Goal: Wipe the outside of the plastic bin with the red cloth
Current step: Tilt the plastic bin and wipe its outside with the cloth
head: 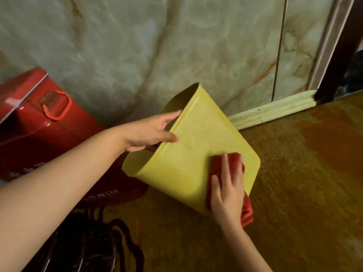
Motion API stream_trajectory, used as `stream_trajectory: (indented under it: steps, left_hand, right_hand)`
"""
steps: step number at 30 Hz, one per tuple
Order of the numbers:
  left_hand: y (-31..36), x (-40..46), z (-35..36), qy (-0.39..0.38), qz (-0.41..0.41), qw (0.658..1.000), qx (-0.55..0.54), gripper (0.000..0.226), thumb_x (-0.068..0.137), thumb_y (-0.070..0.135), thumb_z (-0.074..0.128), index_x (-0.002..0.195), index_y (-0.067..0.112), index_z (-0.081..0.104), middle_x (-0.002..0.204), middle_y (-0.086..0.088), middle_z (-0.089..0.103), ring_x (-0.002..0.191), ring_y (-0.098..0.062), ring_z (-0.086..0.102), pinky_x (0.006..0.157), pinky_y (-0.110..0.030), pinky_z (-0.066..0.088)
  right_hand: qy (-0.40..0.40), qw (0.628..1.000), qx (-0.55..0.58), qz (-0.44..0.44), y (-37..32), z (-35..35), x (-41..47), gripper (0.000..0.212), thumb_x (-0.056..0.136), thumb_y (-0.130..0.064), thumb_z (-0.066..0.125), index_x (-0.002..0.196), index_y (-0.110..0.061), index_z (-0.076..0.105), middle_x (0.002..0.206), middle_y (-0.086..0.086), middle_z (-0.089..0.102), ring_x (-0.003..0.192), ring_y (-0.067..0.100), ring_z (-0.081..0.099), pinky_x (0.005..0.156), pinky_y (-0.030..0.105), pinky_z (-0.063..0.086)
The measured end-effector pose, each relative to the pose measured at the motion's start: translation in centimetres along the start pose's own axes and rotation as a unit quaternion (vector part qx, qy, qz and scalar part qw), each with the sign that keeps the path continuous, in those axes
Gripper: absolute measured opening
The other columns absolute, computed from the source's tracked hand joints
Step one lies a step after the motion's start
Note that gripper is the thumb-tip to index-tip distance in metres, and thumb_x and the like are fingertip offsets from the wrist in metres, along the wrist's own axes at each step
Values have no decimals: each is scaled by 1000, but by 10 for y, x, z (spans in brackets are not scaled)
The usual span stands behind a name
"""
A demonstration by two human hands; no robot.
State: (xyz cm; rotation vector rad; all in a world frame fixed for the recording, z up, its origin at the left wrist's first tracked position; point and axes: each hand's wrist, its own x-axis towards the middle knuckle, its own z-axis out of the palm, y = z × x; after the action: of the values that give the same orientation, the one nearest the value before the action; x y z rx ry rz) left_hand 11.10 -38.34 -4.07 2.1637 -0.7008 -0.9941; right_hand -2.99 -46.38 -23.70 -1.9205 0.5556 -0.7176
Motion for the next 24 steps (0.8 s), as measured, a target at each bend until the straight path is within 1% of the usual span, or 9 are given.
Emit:
stream_trajectory:
  steps: [2, 5, 8, 11, 15, 18, 20, 22, 24]
  left_hand:
    - [11, 3, 4, -42, -5, 999, -7, 62, 82, 10, 58, 135, 31, 32, 141, 8, 45, 121, -4, 47, 102, -27, 39]
    - [9, -13, -10, -69, -55, 996, -29, 57, 72, 22, 67, 124, 35, 46, 117, 8, 66, 104, -7, 62, 85, -24, 52]
    - [-20, -50, -21, -57, -45, 983, 167, 66, 70, 5, 71, 125, 30, 43, 111, 8, 66, 93, 1, 62, 80, -15, 48]
    - [-42, -72, -15, -12, -13, 986, 166, 53, 77, -3, 61, 105, 42, 54, 89, 18, 73, 87, 4, 61, 80, -11, 47]
    - [-34, -54, -7, 95, 46, 986, 129, 57, 76, 2, 64, 88, 57, 57, 69, 35, 66, 74, 15, 56, 69, -4, 44]
    - [-9, -34, 3, 127, 90, 974, 165, 49, 76, 10, 65, 107, 46, 53, 83, 31, 64, 77, 18, 56, 81, -8, 47]
    - [17, -21, 10, 143, 115, 963, 198, 47, 76, 12, 65, 118, 31, 54, 93, 20, 63, 76, 22, 53, 83, -9, 46]
    - [43, -5, 23, 141, 155, 951, 228, 42, 76, 9, 63, 116, 20, 59, 83, 18, 62, 70, 27, 47, 73, -1, 42]
    - [70, 9, 44, 128, 181, 940, 258, 30, 76, 7, 60, 105, 13, 65, 68, 9, 60, 53, 21, 40, 57, -6, 41]
  right_hand:
    - [13, 999, -7, -52, -24, 7, 5, 55, 93, -46, 29, 141, -52, 5, 155, -9, -4, 145, 17, 6, 115, 45, 18]
    - [-3, 999, 7, -43, -37, 6, 17, 54, 93, -47, 30, 139, -56, 3, 155, -12, -6, 144, 13, 6, 115, 44, 19]
    - [-23, 998, -13, -56, -27, 10, 15, 53, 93, -50, 26, 140, -55, 2, 156, -12, -5, 145, 15, 7, 114, 44, 18]
    - [-17, 998, -25, -55, -10, 12, 15, 52, 92, -51, 25, 140, -53, 4, 158, -5, 5, 144, 18, 15, 112, 46, 27]
    - [-14, 997, 10, 78, 18, -9, 45, 48, 93, -49, 26, 138, -57, 10, 159, -11, 10, 142, 16, 21, 96, 43, 43]
    - [-26, 988, 39, 144, 19, -25, 59, 46, 98, -41, 29, 141, -49, 16, 159, -10, 8, 142, 17, 21, 97, 44, 42]
    - [2, 993, 68, 93, 0, -31, 57, 46, 97, -43, 28, 139, -52, 15, 159, -10, 8, 139, 4, 17, 103, 37, 39]
    - [65, 994, 86, -14, -26, -33, 55, 47, 94, -48, 26, 138, -55, 13, 159, -8, 9, 133, -11, 12, 104, 14, 25]
    - [137, 983, 61, -102, -40, -36, 58, 48, 96, -46, 26, 143, -45, 17, 158, 1, 14, 140, -2, 14, 107, 11, 18]
